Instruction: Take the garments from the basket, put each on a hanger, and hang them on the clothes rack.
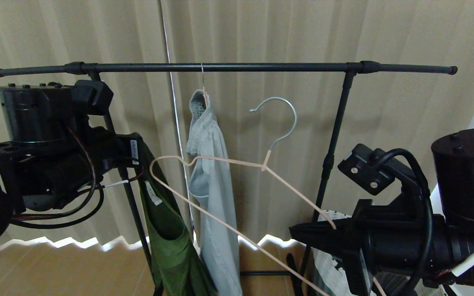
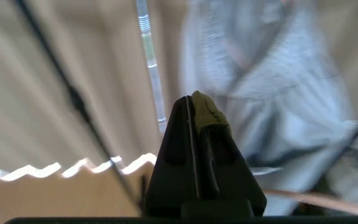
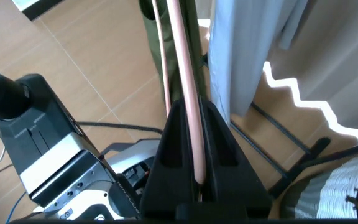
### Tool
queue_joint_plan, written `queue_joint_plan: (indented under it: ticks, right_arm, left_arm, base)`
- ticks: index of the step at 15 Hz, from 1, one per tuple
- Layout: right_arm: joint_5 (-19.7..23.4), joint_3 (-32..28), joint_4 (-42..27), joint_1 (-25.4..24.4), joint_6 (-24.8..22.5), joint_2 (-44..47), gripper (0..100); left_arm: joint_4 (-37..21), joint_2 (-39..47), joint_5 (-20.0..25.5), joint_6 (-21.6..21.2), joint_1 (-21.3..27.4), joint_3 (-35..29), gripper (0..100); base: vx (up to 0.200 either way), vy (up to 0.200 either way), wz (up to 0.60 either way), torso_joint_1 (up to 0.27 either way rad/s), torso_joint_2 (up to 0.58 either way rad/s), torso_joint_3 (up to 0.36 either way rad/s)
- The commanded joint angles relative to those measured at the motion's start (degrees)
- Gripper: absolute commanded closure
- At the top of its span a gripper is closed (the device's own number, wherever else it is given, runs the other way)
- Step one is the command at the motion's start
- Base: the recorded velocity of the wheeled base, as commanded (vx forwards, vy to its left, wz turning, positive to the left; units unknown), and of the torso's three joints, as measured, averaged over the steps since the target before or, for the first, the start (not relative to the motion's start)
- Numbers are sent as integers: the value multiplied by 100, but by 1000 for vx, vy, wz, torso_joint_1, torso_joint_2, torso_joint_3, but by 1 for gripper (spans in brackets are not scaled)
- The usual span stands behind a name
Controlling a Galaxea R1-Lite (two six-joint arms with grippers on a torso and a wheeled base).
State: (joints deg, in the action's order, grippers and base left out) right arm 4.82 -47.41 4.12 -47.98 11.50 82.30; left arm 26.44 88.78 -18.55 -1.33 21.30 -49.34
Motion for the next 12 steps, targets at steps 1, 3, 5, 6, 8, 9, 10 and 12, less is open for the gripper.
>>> queue_joint_plan:
  ticks: [1, 3, 5, 6, 8, 9, 10, 12]
  right_arm:
    - [2, -14, 1, -89, 2, -21, 100]
    - [2, -40, 10, -159, 11, 32, 100]
    - [-24, -119, 19, -159, 2, 164, 100]
    - [-16, -190, 98, -159, -7, 225, 100]
    - [-42, -190, 370, -132, -16, 366, 100]
    - [-60, -199, 432, -97, -16, 445, 100]
    - [-60, -207, 493, -45, -16, 515, 100]
    - [-60, -234, 546, -18, -16, 612, 100]
  left_arm:
    - [10, -37, 1, -8, -3, 38, 100]
    - [10, -45, 1, -8, 24, 47, 100]
    - [1, -63, 1, -17, 120, 47, 100]
    - [1, -125, 1, -43, 164, 82, 100]
    - [1, -221, 1, -192, 173, 179, 100]
    - [1, -283, 1, -227, 182, 214, 100]
    - [1, -318, 1, -236, 182, 223, 100]
    - [1, -397, 1, -263, 182, 284, 100]
  base:
    - [0, 0, 0, 0, 0, 0]
    - [0, 0, 0, 0, 0, 0]
    - [0, 0, 0, 0, 0, 0]
    - [0, 0, 0, 0, 0, 0]
    - [0, 0, 0, 0, 0, 0]
    - [0, 0, 0, 0, 0, 0]
    - [0, 0, 0, 0, 0, 0]
    - [0, 0, 0, 0, 0, 0]
